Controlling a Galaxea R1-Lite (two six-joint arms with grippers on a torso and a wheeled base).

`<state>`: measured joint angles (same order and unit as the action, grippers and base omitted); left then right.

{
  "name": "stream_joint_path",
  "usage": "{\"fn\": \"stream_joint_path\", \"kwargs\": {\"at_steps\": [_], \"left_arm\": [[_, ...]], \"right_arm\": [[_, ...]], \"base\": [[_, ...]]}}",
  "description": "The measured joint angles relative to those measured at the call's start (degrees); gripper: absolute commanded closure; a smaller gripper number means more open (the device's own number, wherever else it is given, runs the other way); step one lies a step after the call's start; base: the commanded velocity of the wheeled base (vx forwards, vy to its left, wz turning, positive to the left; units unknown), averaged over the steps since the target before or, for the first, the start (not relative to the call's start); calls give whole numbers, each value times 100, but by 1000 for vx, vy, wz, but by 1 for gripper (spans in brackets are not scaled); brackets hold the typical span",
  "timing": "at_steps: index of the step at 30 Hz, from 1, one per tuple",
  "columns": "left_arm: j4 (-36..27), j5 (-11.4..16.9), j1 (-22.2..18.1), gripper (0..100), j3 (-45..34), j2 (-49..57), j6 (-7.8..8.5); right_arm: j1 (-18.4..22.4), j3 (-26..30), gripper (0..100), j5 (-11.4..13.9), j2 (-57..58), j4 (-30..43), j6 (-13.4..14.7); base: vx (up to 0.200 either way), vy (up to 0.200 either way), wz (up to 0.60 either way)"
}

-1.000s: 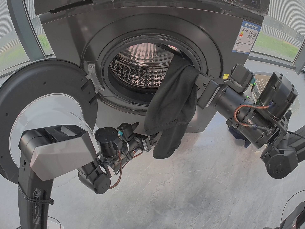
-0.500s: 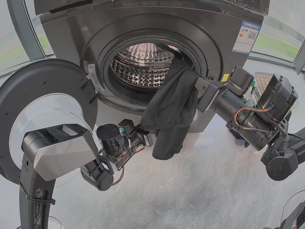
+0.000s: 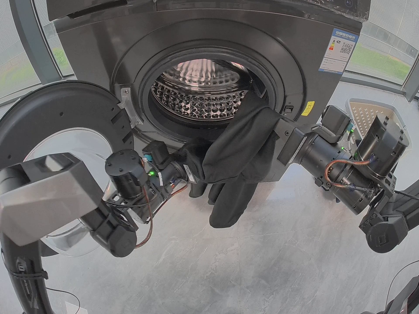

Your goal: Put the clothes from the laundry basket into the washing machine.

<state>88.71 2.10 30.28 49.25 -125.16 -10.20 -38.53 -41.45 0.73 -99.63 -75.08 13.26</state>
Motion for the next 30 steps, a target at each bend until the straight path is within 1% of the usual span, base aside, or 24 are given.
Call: {"fn": "stream_joint_path", "kwargs": {"at_steps": [6, 12, 15, 21, 22, 27, 30], "left_arm": [[-2, 68, 22, 100, -1023, 1257, 0], [-35, 171, 45, 100, -1723, 2258, -13], [-22, 219, 65, 100, -1957, 2580, -20], [-4, 285, 124, 100, -2144, 2861, -38], [0, 290, 133, 100, -2150, 2883, -41], [2, 296, 149, 100, -2172, 2949, -46], [0, 296, 149, 100, -2169, 2954, -52]], "right_arm": [[202, 363, 100, -5, -150, -233, 193], [522, 538, 100, -9, -541, -484, 288], [653, 584, 100, -13, -856, -638, 302], [739, 545, 100, -9, -1459, -900, 294], [739, 518, 0, -5, -1553, -930, 291], [714, 377, 0, -5, -2059, -1005, 263], [651, 378, 0, 9, -2336, -1069, 69]], "base": [[0, 0, 0], [0, 0, 0], [0, 0, 0], [0, 0, 0], [0, 0, 0], [0, 0, 0], [0, 0, 0]]}}
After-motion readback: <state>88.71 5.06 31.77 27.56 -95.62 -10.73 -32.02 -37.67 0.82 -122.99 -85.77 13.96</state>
